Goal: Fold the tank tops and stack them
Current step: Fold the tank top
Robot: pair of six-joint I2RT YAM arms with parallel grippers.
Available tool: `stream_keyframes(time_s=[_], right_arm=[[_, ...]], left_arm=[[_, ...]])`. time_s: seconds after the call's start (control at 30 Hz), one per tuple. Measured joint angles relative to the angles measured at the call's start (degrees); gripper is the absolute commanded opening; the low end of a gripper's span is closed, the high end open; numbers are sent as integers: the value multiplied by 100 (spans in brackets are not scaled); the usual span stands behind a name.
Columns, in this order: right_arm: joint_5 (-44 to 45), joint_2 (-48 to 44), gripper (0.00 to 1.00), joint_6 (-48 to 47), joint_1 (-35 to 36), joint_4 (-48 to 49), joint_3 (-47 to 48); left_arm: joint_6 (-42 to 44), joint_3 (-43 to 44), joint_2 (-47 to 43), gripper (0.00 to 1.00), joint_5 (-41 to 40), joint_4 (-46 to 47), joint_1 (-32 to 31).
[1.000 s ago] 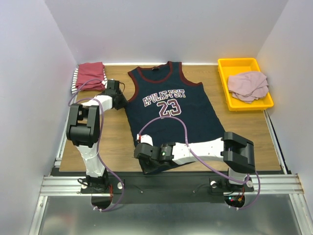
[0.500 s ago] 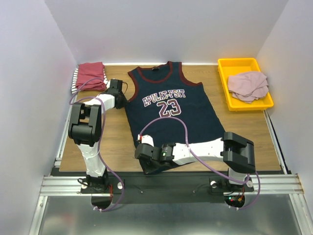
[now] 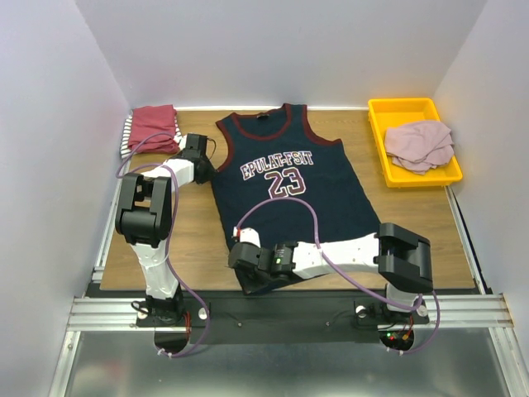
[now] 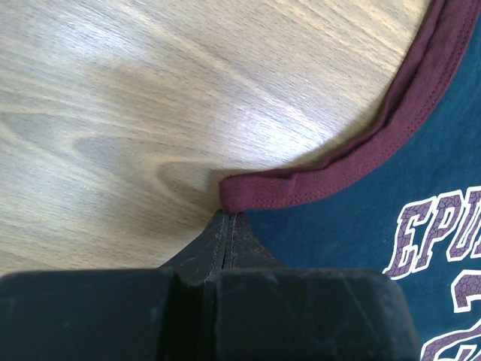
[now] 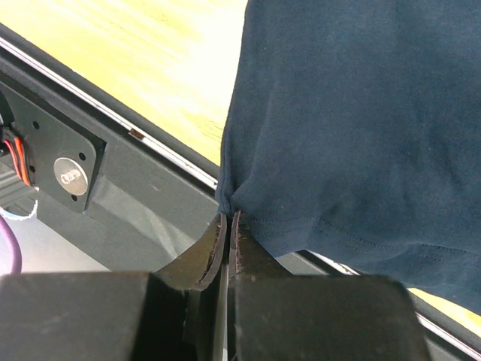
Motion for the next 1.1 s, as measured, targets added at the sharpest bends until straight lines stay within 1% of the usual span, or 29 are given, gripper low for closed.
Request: stream_keyframes(time_s=[0.27, 0.43, 0.6, 0.77, 0.97, 1.1], right_arm=[[-26, 0, 0, -2, 0, 20, -4], [-131, 15, 0, -11, 0, 76, 42], [-404, 262, 0, -61, 0, 197, 509], [-734, 664, 0, -140, 0, 348, 1049], [-874, 715, 0, -179, -20, 409, 1182], [-837, 393, 0, -173, -155, 463, 898]], left_arm=[[-109, 0, -94, 0, -203, -125, 24], [-179, -2, -240, 0, -356, -289, 210], [-240, -2, -446, 0, -640, -474, 511], [-240, 0, -603, 0, -855, -599, 664], [-282, 186, -619, 0, -837, -739, 568], [-356, 575, -599, 0, -831, -833, 319]])
